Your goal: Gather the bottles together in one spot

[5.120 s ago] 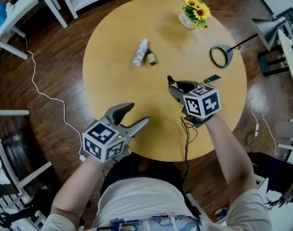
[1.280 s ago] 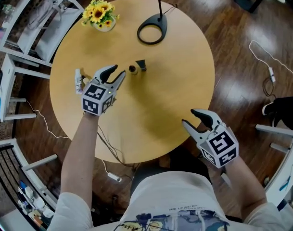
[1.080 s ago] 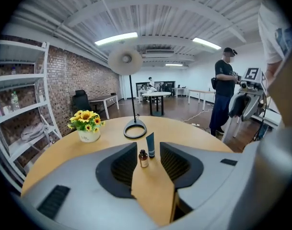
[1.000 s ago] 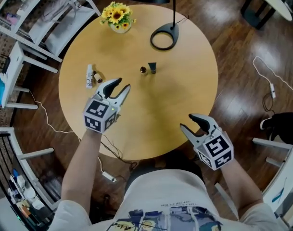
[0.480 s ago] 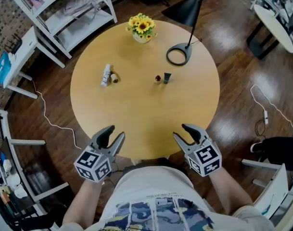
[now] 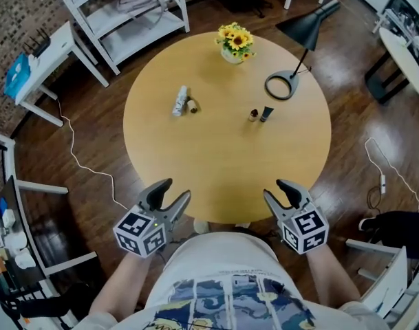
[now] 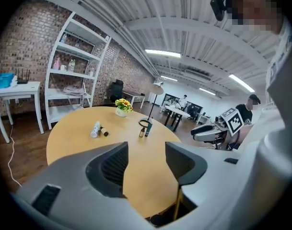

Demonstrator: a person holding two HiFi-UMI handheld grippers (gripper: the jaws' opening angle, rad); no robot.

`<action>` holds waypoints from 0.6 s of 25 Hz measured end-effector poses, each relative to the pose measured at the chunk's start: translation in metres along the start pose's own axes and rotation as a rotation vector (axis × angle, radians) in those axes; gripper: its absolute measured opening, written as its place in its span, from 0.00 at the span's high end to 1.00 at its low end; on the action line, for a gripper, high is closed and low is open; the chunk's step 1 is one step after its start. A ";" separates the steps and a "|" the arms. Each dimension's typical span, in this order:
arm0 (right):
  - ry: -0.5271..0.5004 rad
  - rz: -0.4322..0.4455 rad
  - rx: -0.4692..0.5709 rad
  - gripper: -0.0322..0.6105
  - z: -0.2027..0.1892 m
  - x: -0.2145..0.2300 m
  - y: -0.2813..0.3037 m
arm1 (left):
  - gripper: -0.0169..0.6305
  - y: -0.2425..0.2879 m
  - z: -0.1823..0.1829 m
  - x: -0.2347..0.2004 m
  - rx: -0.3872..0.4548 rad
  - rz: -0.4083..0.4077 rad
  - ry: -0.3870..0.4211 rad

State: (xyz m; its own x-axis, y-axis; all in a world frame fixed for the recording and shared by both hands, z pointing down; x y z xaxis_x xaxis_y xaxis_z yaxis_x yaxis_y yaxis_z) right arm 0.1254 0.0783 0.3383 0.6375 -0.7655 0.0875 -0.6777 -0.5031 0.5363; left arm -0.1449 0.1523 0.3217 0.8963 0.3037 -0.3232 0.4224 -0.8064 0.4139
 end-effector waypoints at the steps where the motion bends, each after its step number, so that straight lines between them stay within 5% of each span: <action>1: 0.001 -0.005 0.001 0.64 0.002 -0.005 0.001 | 0.64 -0.002 0.000 -0.004 -0.001 -0.011 -0.001; 8: 0.049 -0.074 -0.010 0.64 -0.006 -0.022 -0.007 | 0.59 0.010 0.006 -0.034 -0.015 -0.066 0.007; 15: 0.135 -0.159 -0.010 0.64 -0.020 -0.019 -0.025 | 0.60 0.077 0.031 -0.086 -0.062 -0.099 -0.009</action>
State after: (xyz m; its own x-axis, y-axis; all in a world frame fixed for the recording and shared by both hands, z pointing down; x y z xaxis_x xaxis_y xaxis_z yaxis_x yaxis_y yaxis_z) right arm 0.1372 0.1136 0.3403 0.7800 -0.6155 0.1127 -0.5614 -0.6089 0.5604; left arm -0.1934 0.0488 0.3547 0.8486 0.3756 -0.3727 0.5168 -0.7395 0.4313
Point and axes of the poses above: the fingertips, and each gripper's own axes: y forward along the fingers, x to its right, z out of its top, the point moved 4 cm from there along -y, backward along the fingers, and after that the axes turned 2 degrees about x, right-handed, at the moved point
